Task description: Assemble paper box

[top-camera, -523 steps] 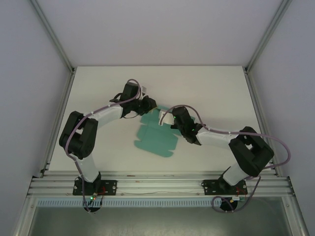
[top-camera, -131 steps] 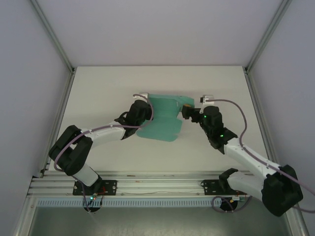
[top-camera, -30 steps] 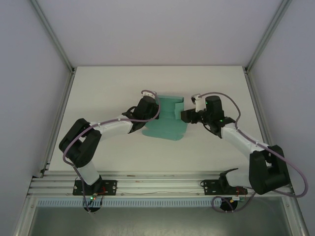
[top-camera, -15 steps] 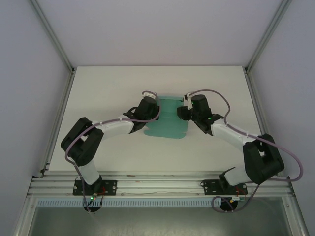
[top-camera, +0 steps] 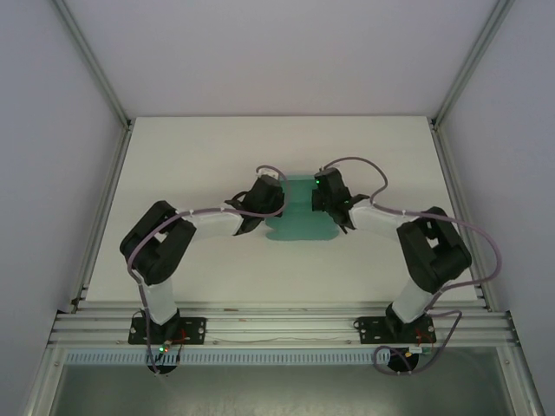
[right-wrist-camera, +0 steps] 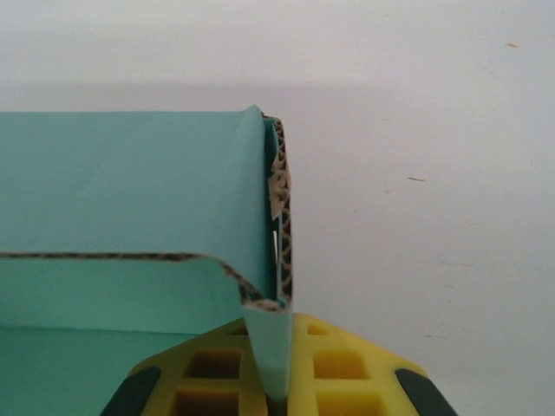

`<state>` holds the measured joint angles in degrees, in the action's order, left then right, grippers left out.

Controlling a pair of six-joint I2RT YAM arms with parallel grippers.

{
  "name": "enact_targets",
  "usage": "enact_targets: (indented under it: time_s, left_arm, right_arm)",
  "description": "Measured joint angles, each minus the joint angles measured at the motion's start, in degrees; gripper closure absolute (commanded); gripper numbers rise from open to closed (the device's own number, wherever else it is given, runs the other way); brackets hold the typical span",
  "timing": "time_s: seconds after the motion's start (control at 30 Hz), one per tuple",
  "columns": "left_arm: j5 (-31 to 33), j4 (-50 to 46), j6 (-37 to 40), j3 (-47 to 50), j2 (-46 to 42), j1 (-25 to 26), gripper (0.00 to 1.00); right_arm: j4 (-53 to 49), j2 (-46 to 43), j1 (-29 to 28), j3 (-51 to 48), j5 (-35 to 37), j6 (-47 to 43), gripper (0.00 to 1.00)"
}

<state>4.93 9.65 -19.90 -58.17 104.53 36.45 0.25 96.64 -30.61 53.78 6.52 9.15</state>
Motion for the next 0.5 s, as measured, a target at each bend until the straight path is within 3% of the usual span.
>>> enact_targets:
  time_s: [0.2,0.5]
  left_arm:
    - [0.0,0.0,-1.3,-0.7,0.2,0.1,1.0]
    - [-0.7,0.2,-2.4,-1.5,0.6,1.1,1.0]
  right_arm:
    - [-9.7,7.6,-4.3,10.1,15.7,6.6,1.0]
    - [-22.6,13.0,-6.3,17.9,26.7,17.7,1.0]
